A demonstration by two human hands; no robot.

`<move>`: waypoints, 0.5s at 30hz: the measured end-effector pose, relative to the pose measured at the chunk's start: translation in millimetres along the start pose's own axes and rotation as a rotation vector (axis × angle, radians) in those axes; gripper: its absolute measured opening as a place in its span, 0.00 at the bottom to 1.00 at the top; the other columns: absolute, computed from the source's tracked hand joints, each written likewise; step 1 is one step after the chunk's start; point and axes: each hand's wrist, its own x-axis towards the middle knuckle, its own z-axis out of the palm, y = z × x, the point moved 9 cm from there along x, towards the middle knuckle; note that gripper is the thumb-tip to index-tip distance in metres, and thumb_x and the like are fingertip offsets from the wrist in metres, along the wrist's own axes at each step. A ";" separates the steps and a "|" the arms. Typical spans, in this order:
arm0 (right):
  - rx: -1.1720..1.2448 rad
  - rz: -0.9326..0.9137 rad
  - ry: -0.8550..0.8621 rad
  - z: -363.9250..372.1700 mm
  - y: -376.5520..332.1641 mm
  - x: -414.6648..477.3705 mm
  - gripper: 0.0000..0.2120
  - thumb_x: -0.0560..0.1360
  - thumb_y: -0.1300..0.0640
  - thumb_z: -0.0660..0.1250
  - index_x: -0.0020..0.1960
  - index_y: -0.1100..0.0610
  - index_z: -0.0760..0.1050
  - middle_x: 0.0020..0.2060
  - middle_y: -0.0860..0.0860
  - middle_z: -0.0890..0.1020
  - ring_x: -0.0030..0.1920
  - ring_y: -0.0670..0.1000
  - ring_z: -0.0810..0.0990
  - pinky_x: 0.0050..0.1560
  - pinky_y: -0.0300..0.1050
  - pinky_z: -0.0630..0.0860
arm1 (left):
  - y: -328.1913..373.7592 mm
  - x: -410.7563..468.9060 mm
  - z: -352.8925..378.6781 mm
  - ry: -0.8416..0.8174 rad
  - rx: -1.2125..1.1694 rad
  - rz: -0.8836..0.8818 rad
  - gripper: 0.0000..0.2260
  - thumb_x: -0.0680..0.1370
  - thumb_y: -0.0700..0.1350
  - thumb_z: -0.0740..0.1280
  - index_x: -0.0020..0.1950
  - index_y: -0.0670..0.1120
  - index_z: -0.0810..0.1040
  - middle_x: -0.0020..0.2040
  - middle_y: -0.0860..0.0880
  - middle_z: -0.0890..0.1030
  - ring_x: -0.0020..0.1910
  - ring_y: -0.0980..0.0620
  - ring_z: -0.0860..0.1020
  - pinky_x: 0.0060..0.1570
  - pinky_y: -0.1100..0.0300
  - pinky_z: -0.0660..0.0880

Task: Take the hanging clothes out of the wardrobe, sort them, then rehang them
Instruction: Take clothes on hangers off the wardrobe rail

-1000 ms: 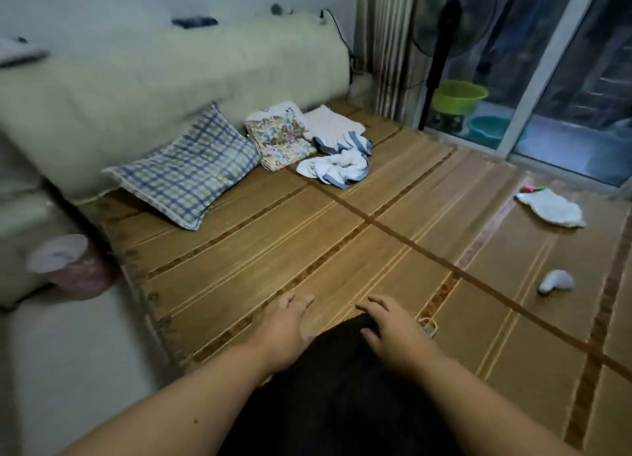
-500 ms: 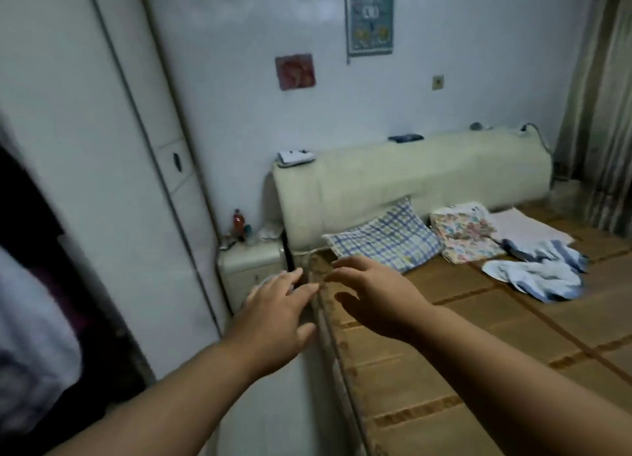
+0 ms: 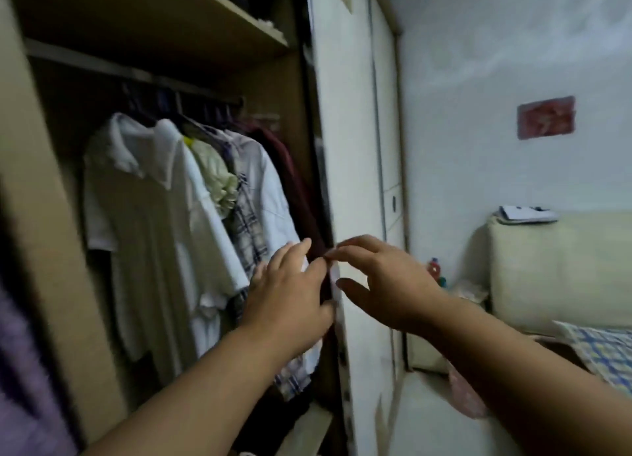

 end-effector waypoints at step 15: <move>0.250 -0.361 0.108 -3.2 -89.2 194.0 0.22 0.76 0.47 0.63 0.69 0.44 0.66 0.64 0.47 0.72 0.63 0.50 0.72 0.60 0.46 0.72 | -90.2 14.1 -206.1 0.311 0.822 -0.213 0.20 0.67 0.61 0.60 0.52 0.54 0.81 0.63 0.45 0.76 0.70 0.43 0.66 0.63 0.32 0.55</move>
